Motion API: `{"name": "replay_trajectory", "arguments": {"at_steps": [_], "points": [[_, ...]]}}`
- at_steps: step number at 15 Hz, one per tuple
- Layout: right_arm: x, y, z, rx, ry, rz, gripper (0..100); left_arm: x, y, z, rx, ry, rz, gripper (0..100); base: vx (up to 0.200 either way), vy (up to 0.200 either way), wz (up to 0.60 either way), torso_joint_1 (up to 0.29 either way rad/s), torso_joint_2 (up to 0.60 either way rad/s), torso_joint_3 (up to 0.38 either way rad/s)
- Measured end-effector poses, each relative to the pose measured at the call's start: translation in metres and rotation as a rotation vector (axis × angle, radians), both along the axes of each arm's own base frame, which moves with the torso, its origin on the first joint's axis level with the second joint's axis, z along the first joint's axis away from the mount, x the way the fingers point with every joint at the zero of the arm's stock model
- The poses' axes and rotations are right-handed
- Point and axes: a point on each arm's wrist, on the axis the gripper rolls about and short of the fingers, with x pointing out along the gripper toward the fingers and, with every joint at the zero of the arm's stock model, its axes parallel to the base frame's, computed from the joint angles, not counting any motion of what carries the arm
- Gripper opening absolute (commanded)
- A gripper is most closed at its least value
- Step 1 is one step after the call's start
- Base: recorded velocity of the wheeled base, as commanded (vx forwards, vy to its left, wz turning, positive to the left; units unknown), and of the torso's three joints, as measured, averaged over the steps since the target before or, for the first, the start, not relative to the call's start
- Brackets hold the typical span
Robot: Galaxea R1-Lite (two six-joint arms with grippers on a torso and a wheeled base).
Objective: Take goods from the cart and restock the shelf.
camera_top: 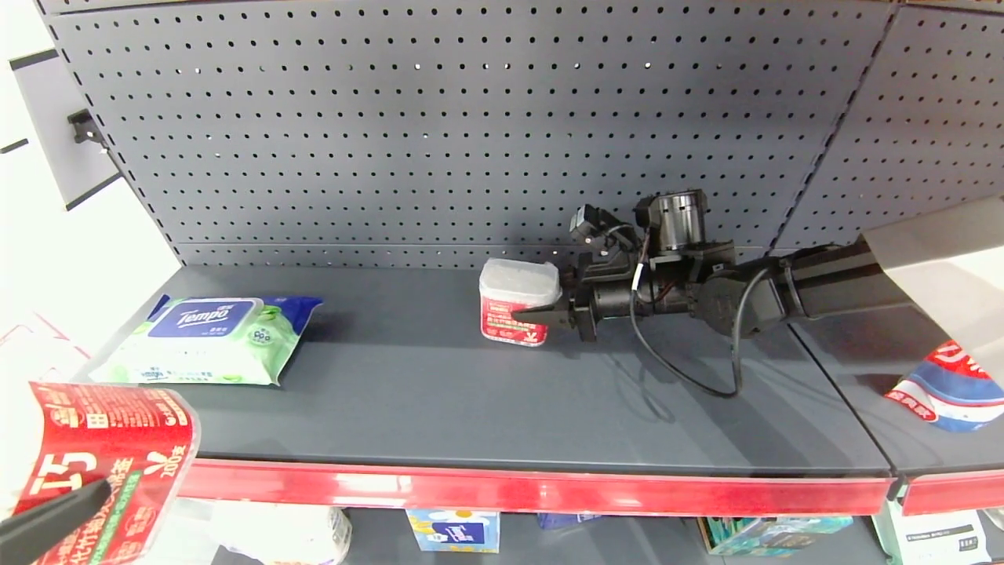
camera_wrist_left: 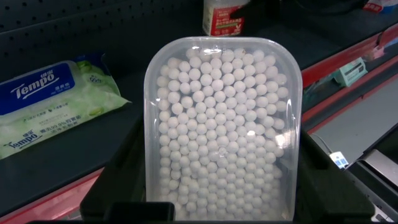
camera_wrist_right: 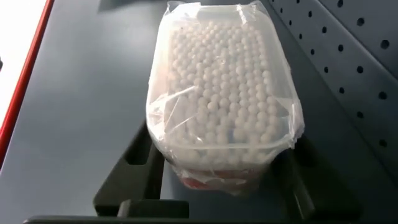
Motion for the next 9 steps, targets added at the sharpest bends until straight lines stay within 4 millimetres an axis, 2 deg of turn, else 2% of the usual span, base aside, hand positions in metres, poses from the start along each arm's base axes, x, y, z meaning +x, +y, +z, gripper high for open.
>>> {"name": "replay_trajectory", "arguments": {"at_steps": [4, 9], "points": [[-0.015, -0.011, 0.003, -0.012, 0.012, 0.002, 0, 0.0, 0.0, 0.001, -0.003, -0.004, -0.003, 0, 0.0, 0.0, 0.0, 0.0, 0.0, 0.0], [-0.075, -0.038, 0.007, -0.052, 0.034, 0.031, 0, 0.0, -0.001, 0.001, -0.01, -0.001, -0.027, 0, 0.0, 0.0, 0.0, 0.0, 0.0, 0.0]]}}
